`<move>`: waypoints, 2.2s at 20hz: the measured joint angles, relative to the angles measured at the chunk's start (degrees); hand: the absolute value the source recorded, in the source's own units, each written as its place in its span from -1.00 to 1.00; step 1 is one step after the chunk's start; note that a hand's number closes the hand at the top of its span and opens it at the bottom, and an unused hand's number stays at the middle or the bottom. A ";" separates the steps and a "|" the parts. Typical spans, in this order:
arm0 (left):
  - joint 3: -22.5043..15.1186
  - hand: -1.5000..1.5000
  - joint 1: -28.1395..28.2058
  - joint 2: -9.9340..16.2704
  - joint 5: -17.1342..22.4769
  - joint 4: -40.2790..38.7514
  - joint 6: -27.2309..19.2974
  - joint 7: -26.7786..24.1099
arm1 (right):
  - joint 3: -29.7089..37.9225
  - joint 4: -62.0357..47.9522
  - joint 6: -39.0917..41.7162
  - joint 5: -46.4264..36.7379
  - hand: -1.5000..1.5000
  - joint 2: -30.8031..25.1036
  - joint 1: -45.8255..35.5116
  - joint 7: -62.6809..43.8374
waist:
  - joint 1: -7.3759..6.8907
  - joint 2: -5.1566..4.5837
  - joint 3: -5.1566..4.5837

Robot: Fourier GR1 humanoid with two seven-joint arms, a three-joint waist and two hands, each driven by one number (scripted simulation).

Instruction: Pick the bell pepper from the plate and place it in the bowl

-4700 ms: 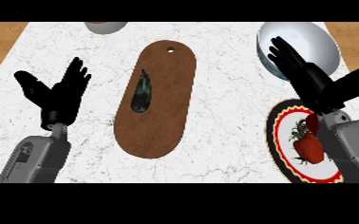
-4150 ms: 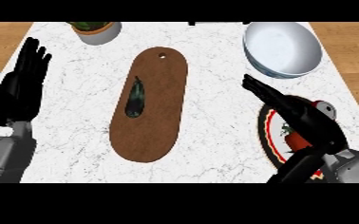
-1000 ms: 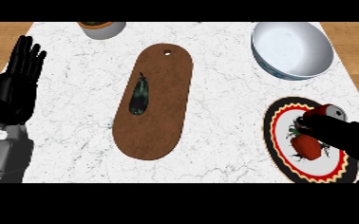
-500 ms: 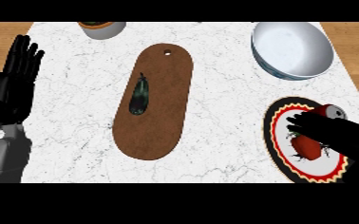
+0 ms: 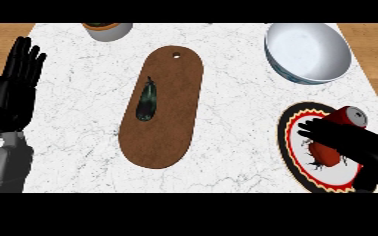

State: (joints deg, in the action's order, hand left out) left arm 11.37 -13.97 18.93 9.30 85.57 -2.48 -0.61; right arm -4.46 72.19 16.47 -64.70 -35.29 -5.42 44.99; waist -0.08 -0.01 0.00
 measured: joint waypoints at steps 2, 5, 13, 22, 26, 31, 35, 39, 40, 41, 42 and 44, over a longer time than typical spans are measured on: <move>0.01 0.00 0.26 -0.44 -0.24 0.67 -0.04 0.20 | 0.00 -1.14 -0.06 -1.31 -1.00 1.16 -0.62 -1.06 | -0.01 0.00 0.00; 0.87 0.00 -1.14 -0.09 -0.33 -1.18 0.61 -0.24 | 0.42 -3.34 -0.71 -2.97 -1.00 1.75 -2.13 -0.95 | 0.03 -0.01 0.01; 1.28 0.00 -0.49 -0.78 -0.99 -0.71 0.95 -0.80 | 2.06 -7.44 -6.88 -3.36 1.00 3.89 -4.08 4.33 | 0.06 0.07 -0.24; 2.91 0.00 0.20 -0.11 -0.39 -0.40 1.46 -0.55 | 15.74 -17.51 -8.73 0.47 1.00 -0.60 -3.40 -2.52 | 1.96 0.11 -0.11; 3.80 0.00 0.94 0.41 -0.23 -0.12 1.37 -0.68 | 27.74 -25.22 -7.33 4.11 1.00 -6.62 -1.84 -13.09 | 2.98 -0.13 0.06; 2.59 0.00 0.87 -0.76 -0.80 -0.20 1.26 -1.23 | 37.44 -33.54 -9.81 7.00 1.00 -12.83 -1.73 -19.96 | 1.39 -0.23 0.13; 1.88 0.00 -0.29 -1.53 -1.03 -1.11 1.19 -1.28 | 42.15 -37.59 -12.96 8.66 1.00 -18.01 -2.98 -21.45 | 0.62 -0.19 0.11; 1.88 0.00 -0.69 -1.17 -1.17 0.52 0.67 0.73 | 45.37 -35.80 -10.38 12.59 1.00 -21.26 -3.32 -19.81 | 0.56 0.07 0.01; 1.78 0.00 -0.43 -1.20 -1.20 0.45 0.84 0.71 | 46.17 -34.86 -9.01 13.91 1.00 -22.01 -3.68 -19.02 | 0.61 0.11 0.01; 2.08 0.00 -0.31 -0.87 -1.05 0.14 1.23 0.46 | 46.95 -33.75 -8.13 15.08 1.00 -22.69 -3.92 -18.36 | 0.66 0.14 -0.02; 1.82 0.00 -0.07 -0.84 -1.14 1.06 1.16 1.30 | 47.46 -32.29 -7.29 16.01 1.00 -23.23 -4.33 -18.21 | 0.60 0.20 -0.04; 1.61 0.00 0.61 -1.47 -1.53 1.56 0.64 0.96 | 48.35 -28.79 -5.29 18.00 1.00 -23.90 -4.84 -17.92 | 0.64 0.27 -0.07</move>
State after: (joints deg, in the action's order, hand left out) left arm 12.98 -13.37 17.46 7.78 87.14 -1.84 0.35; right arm 43.89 43.40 11.19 -46.70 -59.19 -10.26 27.07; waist 0.56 0.26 -0.07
